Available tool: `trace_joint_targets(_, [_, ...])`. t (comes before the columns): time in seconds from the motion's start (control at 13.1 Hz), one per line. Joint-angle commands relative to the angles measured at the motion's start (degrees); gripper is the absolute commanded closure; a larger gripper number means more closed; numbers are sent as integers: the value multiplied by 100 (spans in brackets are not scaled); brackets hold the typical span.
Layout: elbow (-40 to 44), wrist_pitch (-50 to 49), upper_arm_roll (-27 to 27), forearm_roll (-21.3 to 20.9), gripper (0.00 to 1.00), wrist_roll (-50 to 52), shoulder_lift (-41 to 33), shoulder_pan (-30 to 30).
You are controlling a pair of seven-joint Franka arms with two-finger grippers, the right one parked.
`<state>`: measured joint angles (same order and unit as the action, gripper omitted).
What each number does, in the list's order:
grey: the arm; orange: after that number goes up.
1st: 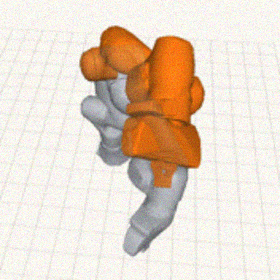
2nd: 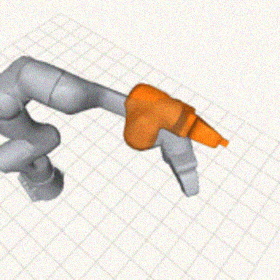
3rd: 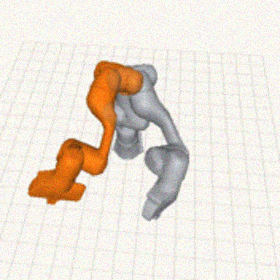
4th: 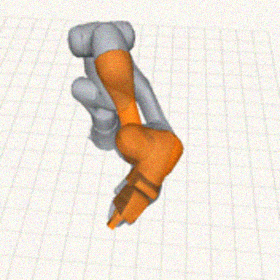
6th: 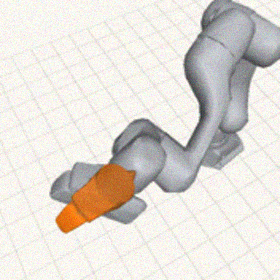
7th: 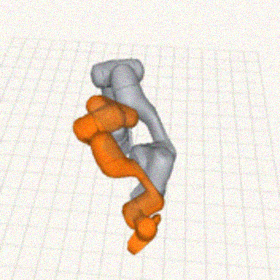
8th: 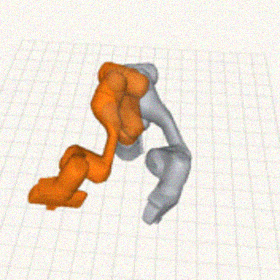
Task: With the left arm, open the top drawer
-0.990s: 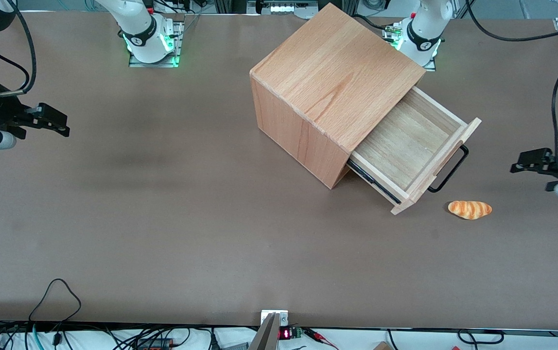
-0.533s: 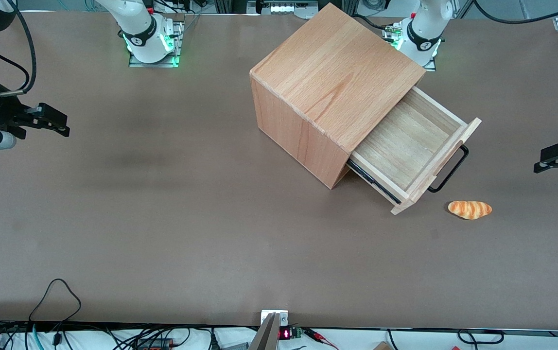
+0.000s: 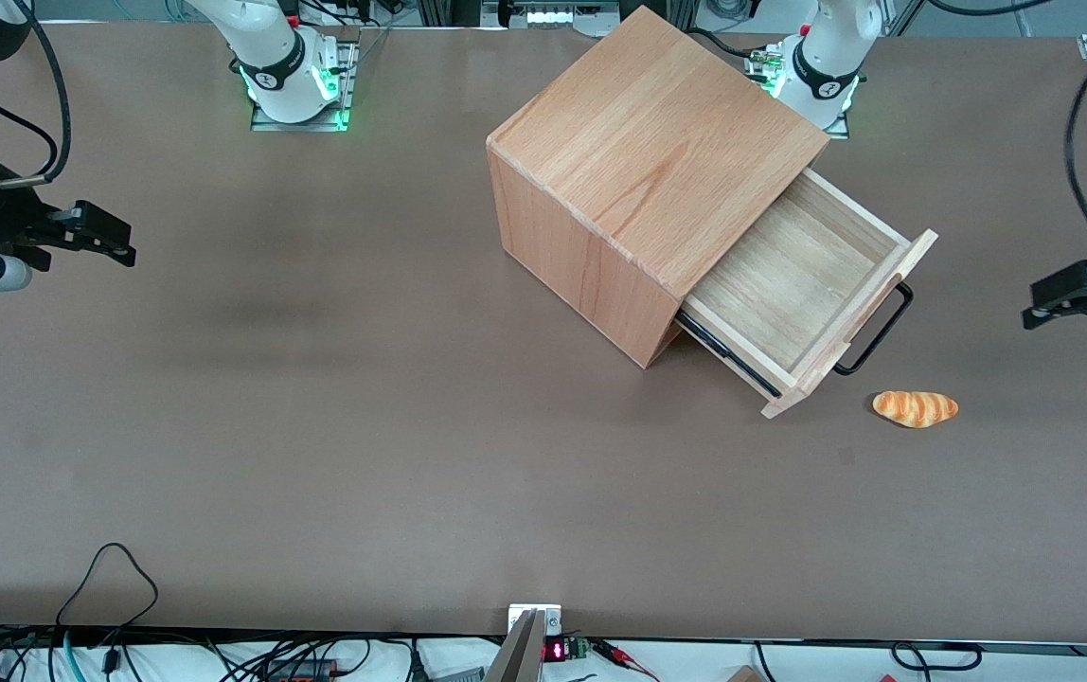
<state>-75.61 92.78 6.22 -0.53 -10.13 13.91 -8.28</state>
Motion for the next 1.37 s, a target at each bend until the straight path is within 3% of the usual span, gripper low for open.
trace_joint_targets(0.0, [-1215,494,-287,-78,0,126,-931,283])
trace_joint_targets(0.23, [-2455,1109,-577,88,0,126,-1828,538])
trace_joint_targets(0.38, [-2748,1154,-586,97,0,108,-2084,538])
trace_joint_targets(0.91, [-2521,1084,-586,212,0,134,-1910,529])
trace_joint_targets(1.14, [-1775,85,-586,212,0,187,-1480,529])
trace_joint_targets(1.29, [-1650,-6,-569,212,0,266,-1426,521])
